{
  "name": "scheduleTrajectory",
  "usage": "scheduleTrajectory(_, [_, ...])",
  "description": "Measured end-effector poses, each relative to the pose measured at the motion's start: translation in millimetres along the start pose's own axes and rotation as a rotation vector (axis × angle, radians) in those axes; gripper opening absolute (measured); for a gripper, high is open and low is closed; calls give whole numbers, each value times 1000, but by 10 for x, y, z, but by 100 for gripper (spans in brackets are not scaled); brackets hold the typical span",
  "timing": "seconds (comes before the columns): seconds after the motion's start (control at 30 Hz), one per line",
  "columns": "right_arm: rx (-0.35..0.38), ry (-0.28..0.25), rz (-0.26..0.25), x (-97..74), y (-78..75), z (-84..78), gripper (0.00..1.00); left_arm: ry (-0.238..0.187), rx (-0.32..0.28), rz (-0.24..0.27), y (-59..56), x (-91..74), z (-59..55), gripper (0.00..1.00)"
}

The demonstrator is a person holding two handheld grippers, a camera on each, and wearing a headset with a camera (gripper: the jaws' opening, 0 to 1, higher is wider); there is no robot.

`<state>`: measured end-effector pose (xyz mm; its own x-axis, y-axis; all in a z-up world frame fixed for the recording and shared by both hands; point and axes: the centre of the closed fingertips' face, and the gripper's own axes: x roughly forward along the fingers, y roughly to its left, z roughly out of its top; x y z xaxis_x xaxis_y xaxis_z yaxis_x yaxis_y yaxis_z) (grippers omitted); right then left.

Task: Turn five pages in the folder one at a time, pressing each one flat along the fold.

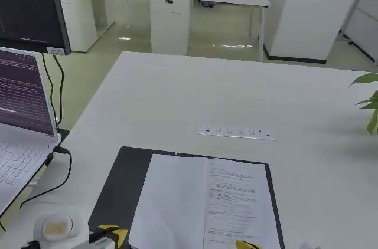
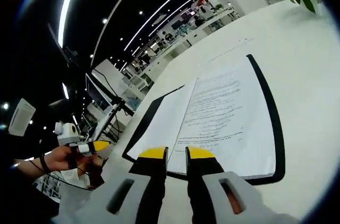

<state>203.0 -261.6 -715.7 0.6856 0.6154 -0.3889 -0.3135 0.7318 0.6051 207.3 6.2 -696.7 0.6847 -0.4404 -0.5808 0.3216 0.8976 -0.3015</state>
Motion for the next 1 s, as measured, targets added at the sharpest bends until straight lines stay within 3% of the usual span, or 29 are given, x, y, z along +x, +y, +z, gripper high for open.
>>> scheduleTrajectory(0.33, [-141, -7, -29, -333, -79, 210, 24, -20, 113, -33, -185, -106, 133, 16])
scheduleTrajectory(0.5, [-212, -9, -17, -425, -4, 326, 32, -45, 153, -58, -272, -147, 217, 22])
scheduleTrajectory(0.53, [-220, -7, -15, -435, 8, 335, 33, -77, 161, -83, -335, -165, 279, 25])
scheduleTrajectory(0.6, [-231, -9, -14, -460, 27, 368, 35, -92, 184, -90, -392, -202, 327, 28])
scheduleTrajectory(1.0, [-340, -18, -7, -641, 144, 526, 48, -111, 282, -105, -516, -365, 434, 39])
